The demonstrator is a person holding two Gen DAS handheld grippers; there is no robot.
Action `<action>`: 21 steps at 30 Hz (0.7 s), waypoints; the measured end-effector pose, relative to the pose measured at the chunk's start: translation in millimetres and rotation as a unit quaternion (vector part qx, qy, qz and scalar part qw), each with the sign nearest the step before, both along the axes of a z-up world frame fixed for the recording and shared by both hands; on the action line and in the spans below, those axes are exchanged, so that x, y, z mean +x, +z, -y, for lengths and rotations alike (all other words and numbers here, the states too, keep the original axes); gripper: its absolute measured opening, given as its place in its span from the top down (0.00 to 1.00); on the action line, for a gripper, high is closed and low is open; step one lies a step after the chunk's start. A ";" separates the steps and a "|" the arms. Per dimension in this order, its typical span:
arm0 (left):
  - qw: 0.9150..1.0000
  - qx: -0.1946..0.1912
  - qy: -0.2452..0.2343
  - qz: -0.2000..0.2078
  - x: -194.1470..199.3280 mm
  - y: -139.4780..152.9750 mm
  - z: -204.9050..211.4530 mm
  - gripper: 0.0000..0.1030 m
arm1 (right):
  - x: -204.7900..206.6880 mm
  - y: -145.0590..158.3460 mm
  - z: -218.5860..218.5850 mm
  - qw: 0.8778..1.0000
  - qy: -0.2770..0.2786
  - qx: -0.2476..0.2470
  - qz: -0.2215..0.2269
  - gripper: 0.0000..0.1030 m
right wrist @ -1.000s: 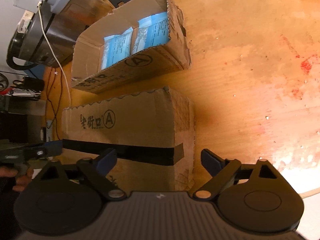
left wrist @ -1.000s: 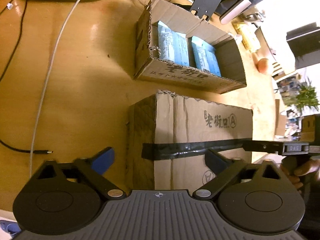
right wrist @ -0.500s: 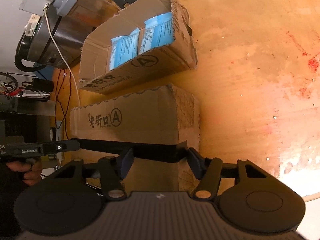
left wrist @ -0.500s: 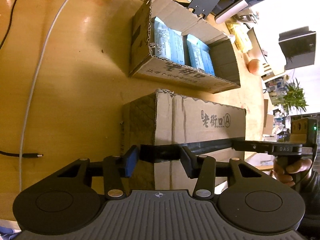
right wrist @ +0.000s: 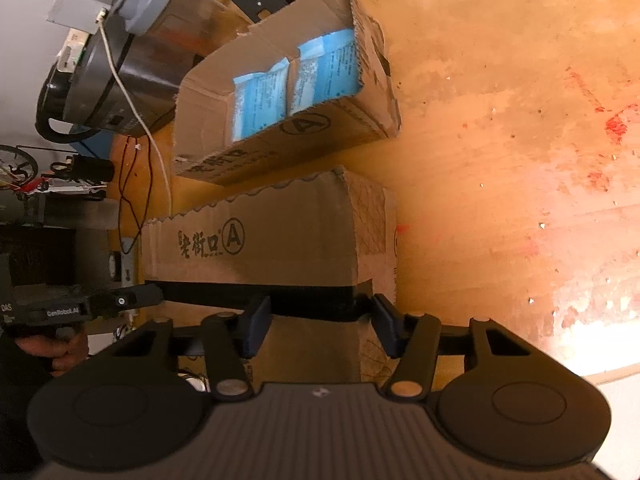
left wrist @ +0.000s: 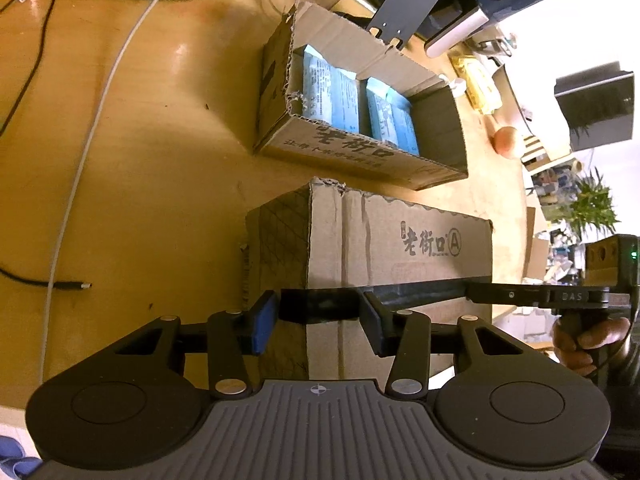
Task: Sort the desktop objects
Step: 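Lift the taped box with both grippers and carry it over the open box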
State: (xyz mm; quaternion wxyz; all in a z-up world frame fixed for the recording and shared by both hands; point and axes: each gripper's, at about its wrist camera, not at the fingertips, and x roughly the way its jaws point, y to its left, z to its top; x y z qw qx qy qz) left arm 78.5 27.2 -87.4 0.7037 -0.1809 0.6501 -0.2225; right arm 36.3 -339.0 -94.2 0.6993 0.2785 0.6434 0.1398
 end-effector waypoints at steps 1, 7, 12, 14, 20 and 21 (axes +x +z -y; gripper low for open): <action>1.000 0.001 0.003 -0.001 -1.4 3.6 -0.4 0.58 | -0.5 3.8 1.0 1.000 -0.001 0.002 -0.001 0.52; 1.000 0.003 0.023 -0.006 -9.6 25.7 -1.4 0.58 | -3.2 29.1 5.5 1.000 -0.005 0.010 -0.007 0.55; 0.999 0.007 0.038 -0.013 -14.9 48.0 2.6 0.58 | -4.0 58.3 5.7 1.000 0.001 0.000 -0.002 0.55; 0.999 0.011 0.041 -0.011 -16.3 59.3 5.3 0.58 | -3.7 69.4 6.7 1.000 0.000 -0.002 -0.003 0.55; 0.999 0.016 0.043 0.006 -11.4 91.8 9.4 0.58 | 4.1 97.0 9.4 1.000 -0.002 0.001 0.000 0.55; 0.999 0.016 0.041 0.011 -8.7 95.2 10.0 0.58 | 6.2 101.0 9.5 1.000 -0.001 0.000 0.004 0.55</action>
